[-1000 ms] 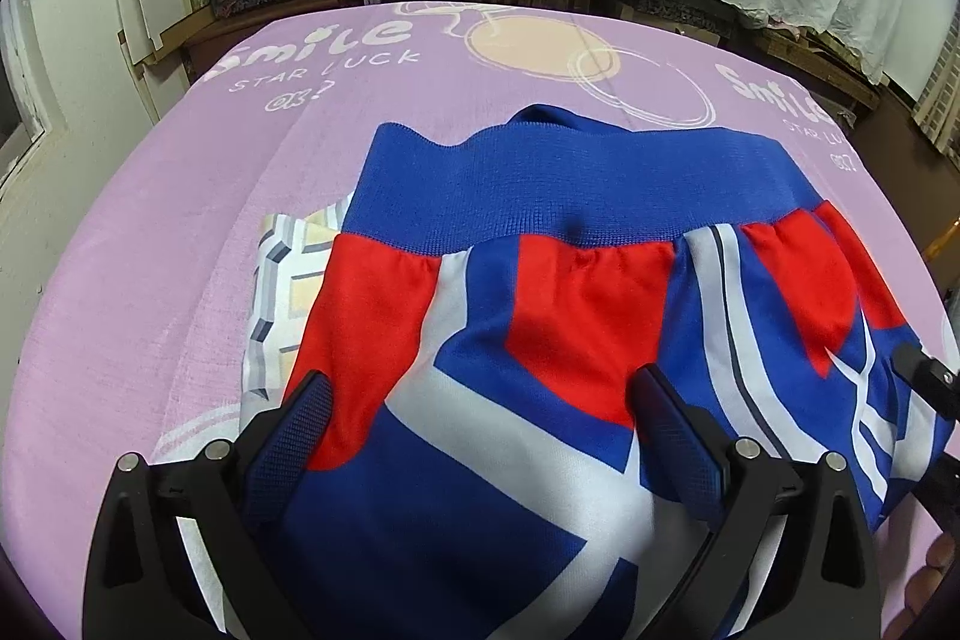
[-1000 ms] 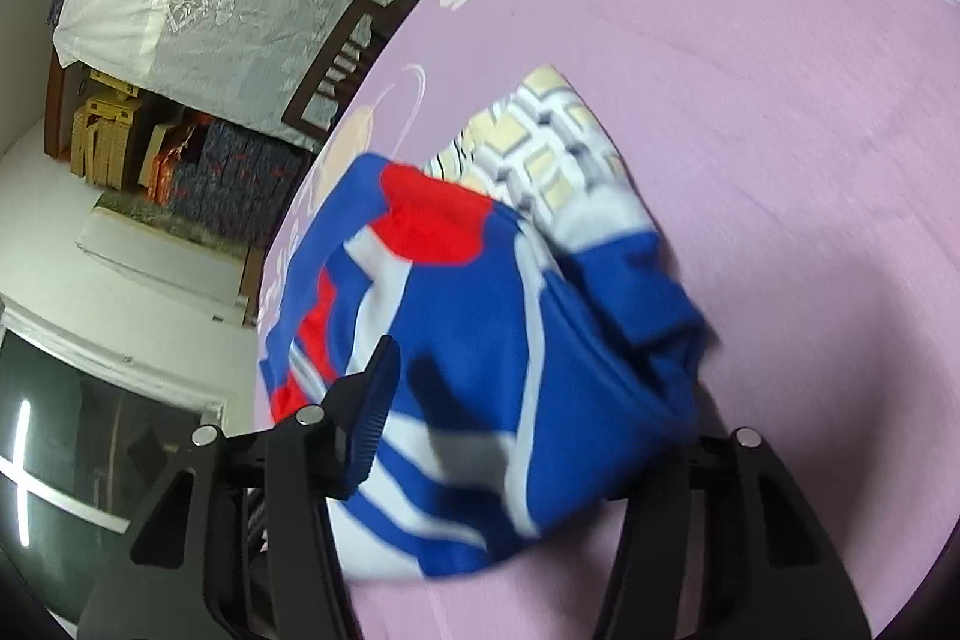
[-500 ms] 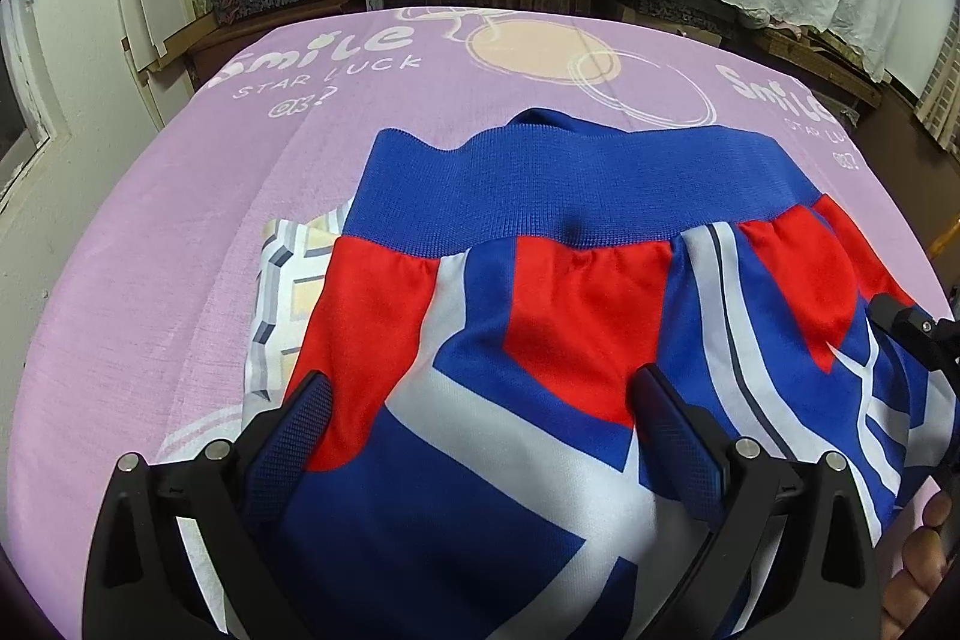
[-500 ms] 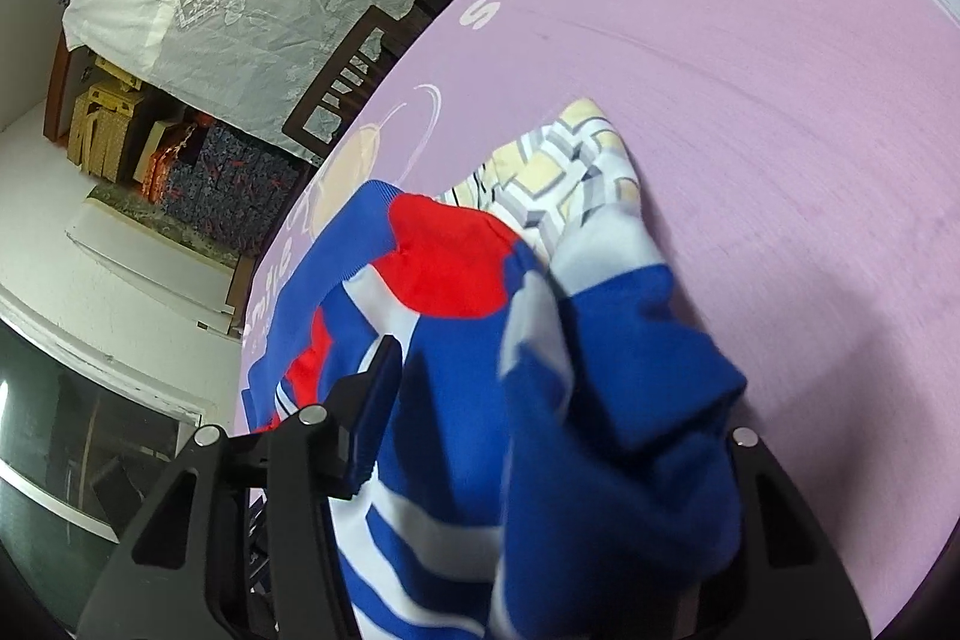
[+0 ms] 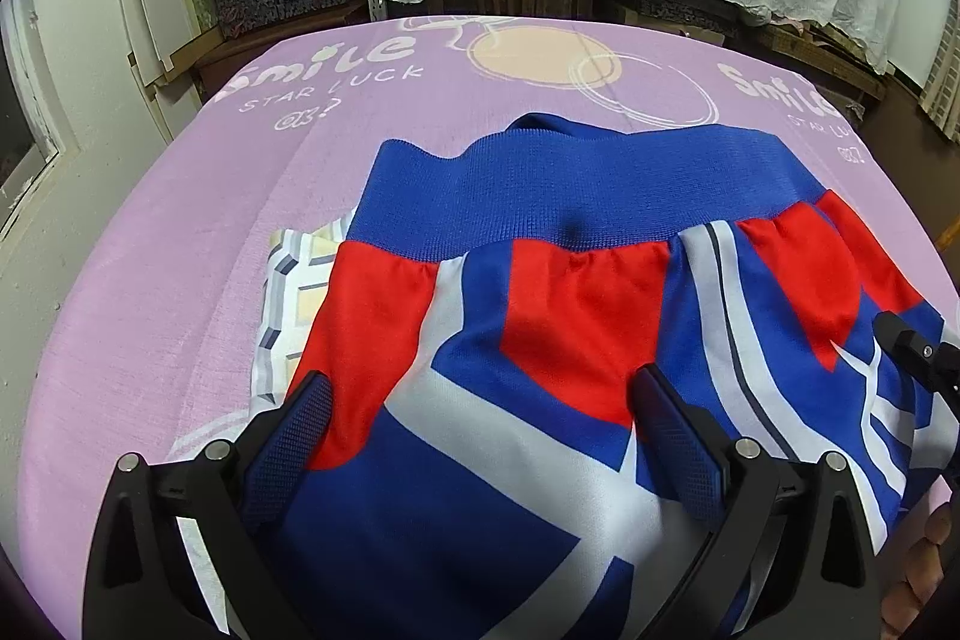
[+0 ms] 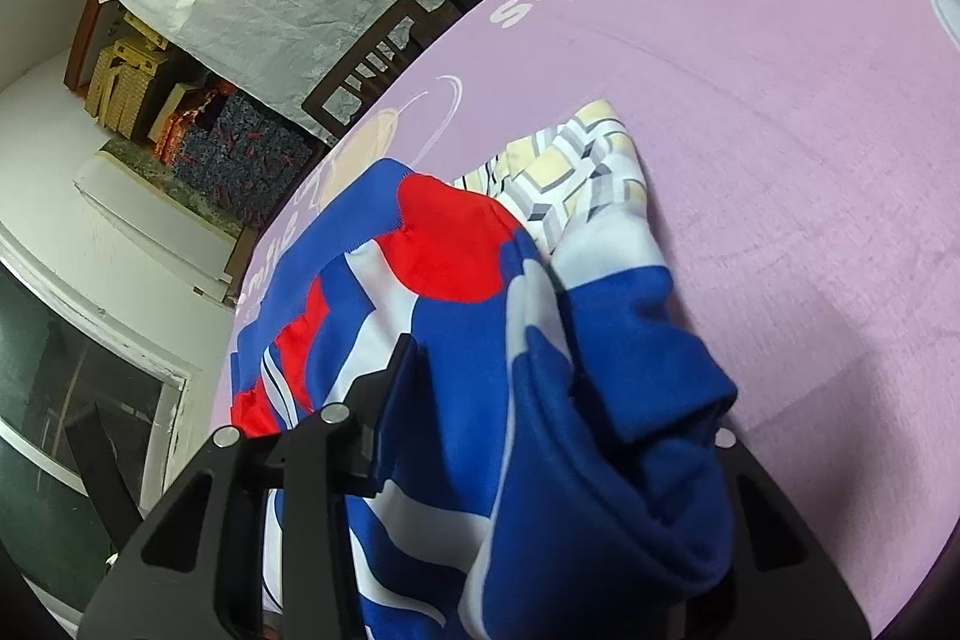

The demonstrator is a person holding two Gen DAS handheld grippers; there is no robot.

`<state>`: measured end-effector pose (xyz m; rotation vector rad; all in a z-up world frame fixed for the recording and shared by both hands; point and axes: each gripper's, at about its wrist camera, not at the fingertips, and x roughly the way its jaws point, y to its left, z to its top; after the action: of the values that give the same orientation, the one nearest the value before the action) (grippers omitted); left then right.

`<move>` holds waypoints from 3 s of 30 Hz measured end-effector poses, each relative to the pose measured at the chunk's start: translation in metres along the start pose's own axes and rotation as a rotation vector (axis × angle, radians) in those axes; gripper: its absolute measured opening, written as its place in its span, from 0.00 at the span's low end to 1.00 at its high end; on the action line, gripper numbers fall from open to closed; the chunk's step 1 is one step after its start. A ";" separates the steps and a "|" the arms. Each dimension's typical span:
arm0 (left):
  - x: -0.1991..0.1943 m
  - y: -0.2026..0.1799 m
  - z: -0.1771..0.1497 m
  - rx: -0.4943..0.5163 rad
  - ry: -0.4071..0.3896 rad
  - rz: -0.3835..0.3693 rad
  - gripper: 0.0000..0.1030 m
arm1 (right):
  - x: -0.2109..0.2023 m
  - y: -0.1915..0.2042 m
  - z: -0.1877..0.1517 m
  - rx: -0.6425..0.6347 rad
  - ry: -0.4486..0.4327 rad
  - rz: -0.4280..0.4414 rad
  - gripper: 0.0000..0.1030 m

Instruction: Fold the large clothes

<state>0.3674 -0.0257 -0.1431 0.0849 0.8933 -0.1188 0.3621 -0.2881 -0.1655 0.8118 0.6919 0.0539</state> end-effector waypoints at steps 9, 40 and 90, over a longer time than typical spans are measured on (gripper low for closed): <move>0.001 0.004 0.002 -0.012 0.015 -0.028 0.97 | -0.002 -0.007 -0.001 0.034 0.030 0.008 0.22; -0.029 0.128 0.046 -0.267 0.032 -0.480 0.80 | 0.039 0.260 -0.144 -0.814 0.051 -0.003 0.08; -0.012 0.155 -0.011 -0.164 0.139 -0.118 0.97 | 0.031 0.183 -0.103 -0.498 0.291 0.232 0.04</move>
<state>0.3726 0.1302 -0.1371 -0.1142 1.0440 -0.1500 0.3644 -0.0833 -0.1073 0.4007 0.8102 0.5422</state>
